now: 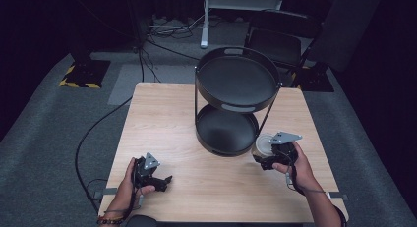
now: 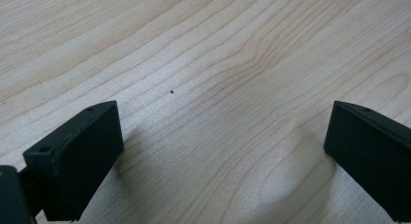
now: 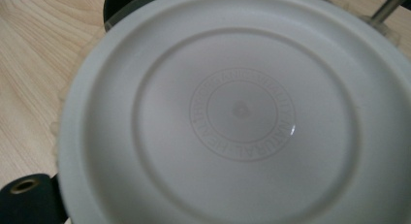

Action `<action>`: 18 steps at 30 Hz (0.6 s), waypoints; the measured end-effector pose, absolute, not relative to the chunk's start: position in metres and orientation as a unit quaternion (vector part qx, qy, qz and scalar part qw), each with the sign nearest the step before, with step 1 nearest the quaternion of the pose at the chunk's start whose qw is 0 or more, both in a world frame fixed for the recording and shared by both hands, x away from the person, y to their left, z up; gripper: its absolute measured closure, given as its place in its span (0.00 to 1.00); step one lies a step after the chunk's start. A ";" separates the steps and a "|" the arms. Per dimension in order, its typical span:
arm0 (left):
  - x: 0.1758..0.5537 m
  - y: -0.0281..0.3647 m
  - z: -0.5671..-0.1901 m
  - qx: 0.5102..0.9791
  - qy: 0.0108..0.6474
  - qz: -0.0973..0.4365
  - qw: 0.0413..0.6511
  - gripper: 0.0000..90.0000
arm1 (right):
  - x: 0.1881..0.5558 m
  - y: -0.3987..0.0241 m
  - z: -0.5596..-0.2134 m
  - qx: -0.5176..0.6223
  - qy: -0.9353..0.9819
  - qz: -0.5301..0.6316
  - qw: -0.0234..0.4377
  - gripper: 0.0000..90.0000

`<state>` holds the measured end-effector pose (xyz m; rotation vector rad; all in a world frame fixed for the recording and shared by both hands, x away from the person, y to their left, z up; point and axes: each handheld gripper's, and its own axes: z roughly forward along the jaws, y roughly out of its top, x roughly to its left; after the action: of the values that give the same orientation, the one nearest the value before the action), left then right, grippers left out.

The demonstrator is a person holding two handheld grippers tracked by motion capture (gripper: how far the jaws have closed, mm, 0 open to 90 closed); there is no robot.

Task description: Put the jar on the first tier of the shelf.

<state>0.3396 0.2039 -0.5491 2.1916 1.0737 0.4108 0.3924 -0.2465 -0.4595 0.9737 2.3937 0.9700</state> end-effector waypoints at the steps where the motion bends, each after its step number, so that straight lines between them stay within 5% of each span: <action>1: 0.340 0.204 -0.549 0.837 0.410 0.157 0.327 0.00 | 0.392 -0.247 -0.459 0.346 0.852 0.345 0.190 0.10; 18: 0.340 0.204 -0.549 0.837 0.410 0.157 0.327 0.00 | 0.415 -0.223 -0.443 0.341 0.853 0.340 0.201 0.10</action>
<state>0.3396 0.2039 -0.5491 2.1918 1.0737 0.4106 0.4146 -0.2232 -0.4425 0.9536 2.3825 0.9487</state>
